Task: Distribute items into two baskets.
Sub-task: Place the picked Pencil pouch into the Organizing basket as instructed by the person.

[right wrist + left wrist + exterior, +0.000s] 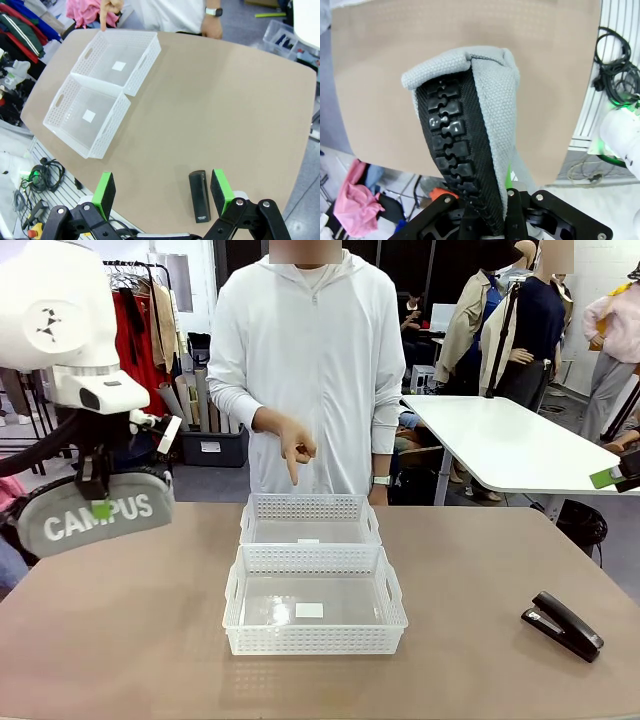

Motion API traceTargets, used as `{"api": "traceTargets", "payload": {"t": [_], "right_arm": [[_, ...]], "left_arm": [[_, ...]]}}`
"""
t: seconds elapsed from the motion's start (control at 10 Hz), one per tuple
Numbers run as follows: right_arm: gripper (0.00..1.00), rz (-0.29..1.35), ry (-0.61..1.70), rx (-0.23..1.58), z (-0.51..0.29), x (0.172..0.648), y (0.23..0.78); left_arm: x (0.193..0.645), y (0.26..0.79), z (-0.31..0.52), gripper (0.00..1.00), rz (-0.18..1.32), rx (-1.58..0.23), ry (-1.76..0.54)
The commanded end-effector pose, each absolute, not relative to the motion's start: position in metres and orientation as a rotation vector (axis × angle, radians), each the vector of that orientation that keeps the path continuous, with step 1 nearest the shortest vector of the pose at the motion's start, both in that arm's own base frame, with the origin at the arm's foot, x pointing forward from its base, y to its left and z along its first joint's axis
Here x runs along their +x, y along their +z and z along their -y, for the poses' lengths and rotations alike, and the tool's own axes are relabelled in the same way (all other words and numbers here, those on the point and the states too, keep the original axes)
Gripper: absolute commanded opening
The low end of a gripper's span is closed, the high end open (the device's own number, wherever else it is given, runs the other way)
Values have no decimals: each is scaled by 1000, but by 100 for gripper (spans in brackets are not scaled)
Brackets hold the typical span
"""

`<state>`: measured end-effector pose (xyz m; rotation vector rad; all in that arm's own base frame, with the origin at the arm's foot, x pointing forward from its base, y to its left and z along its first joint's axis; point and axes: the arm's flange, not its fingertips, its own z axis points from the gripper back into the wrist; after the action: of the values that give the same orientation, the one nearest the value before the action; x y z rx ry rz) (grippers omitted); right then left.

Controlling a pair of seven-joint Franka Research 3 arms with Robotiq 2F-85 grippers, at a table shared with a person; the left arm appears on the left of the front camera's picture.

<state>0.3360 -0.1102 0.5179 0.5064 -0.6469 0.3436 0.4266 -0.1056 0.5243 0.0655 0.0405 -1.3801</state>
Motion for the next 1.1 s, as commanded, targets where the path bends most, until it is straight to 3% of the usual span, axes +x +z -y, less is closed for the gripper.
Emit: {"api": "traceTargets", "payload": {"t": [0.0,1.0], "right_arm": [[100,668,357,529,110,336,517],[100,668,357,529,110,336,517]], "left_arm": [[448,526,116,0,-29,28,-1453],[584,527,201,0,-63,-42,-1570]]}}
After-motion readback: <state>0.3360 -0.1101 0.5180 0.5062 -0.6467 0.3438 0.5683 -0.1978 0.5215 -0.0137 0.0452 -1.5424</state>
